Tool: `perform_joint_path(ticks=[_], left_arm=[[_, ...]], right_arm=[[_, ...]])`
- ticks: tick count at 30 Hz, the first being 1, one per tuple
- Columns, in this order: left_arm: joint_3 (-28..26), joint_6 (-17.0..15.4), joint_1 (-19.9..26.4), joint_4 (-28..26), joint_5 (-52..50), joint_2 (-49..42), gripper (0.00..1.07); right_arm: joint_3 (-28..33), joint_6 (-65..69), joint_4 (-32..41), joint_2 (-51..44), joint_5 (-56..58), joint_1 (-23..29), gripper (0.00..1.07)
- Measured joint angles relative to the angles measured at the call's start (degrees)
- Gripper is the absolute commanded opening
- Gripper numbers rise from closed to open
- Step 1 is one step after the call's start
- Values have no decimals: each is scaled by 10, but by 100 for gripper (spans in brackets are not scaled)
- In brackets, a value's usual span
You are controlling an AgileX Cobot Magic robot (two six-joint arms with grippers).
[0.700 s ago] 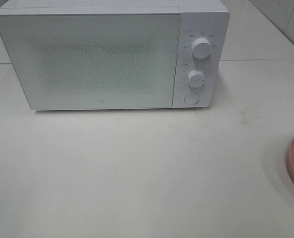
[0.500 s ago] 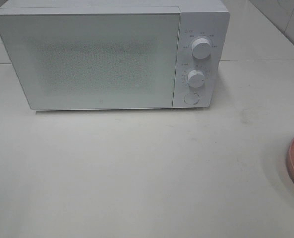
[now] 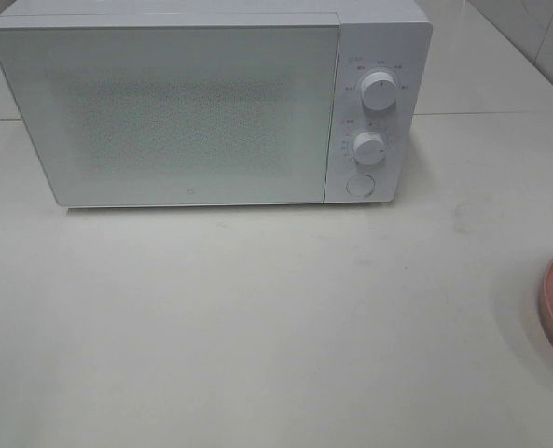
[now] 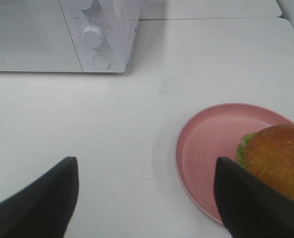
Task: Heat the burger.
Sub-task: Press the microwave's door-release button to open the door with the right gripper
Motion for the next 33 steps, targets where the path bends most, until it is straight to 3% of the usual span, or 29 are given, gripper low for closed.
perform_joint_path(ticks=[8, 33], left_arm=[[0, 0, 0, 0, 0, 0, 78], [0, 0, 0, 0, 0, 0, 78]], right_arm=[[-14, 0, 1, 9, -13, 0, 74], [-19, 0, 1, 248, -205, 0, 74]])
